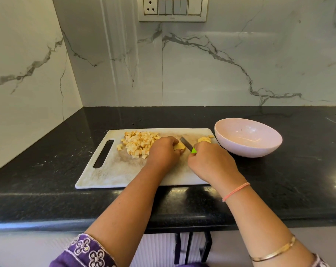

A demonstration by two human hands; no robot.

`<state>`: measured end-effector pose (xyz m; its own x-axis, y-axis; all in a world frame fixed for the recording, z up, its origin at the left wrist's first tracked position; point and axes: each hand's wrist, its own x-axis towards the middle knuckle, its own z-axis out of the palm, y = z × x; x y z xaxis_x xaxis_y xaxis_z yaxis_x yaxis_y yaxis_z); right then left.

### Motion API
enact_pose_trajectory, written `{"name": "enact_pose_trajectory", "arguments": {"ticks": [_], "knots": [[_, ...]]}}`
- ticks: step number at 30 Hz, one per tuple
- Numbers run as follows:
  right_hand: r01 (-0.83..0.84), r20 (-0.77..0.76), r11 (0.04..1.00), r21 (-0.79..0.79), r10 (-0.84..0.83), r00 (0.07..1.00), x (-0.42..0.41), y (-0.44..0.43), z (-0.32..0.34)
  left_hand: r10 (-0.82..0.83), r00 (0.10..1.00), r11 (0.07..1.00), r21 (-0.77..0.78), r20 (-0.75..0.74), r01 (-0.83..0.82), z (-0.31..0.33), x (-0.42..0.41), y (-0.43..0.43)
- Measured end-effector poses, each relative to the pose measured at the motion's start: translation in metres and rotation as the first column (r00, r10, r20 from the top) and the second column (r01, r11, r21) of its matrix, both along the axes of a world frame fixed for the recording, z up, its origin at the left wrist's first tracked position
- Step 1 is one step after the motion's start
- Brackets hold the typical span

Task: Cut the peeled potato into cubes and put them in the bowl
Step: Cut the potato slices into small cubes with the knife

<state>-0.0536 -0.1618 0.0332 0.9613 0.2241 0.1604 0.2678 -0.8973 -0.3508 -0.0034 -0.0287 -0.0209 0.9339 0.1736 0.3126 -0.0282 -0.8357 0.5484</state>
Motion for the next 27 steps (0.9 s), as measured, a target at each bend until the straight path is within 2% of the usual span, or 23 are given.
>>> {"name": "enact_pose_trajectory", "arguments": {"ticks": [5, 11, 17, 23, 27], "knots": [[-0.006, -0.004, 0.995, -0.103, 0.006, 1.000, 0.002, 0.010, 0.013, -0.022, 0.999, 0.998, -0.056, -0.038, 0.020, 0.001, -0.001, 0.002], [-0.046, -0.008, 0.973, -0.226, 0.046, 0.999, 0.004, 0.020, 0.027, -0.051, 0.998, 0.998, -0.038, -0.048, 0.049, 0.003, -0.002, 0.000], [-0.077, -0.060, 0.961, -0.265, 0.063, 0.996, 0.006, 0.023, 0.042, 0.011, 0.998, 1.000, 0.026, -0.059, -0.010, 0.006, -0.005, -0.003], [-0.097, -0.033, 0.942, -0.321, 0.091, 0.995, 0.001, 0.017, 0.044, 0.024, 0.997, 0.997, 0.070, -0.080, -0.018, 0.006, -0.006, -0.007], [-0.100, 0.008, 0.951, -0.292, 0.107, 0.994, -0.010, 0.013, 0.029, 0.036, 0.998, 0.999, 0.024, -0.047, -0.035, 0.004, -0.006, -0.007]]}}
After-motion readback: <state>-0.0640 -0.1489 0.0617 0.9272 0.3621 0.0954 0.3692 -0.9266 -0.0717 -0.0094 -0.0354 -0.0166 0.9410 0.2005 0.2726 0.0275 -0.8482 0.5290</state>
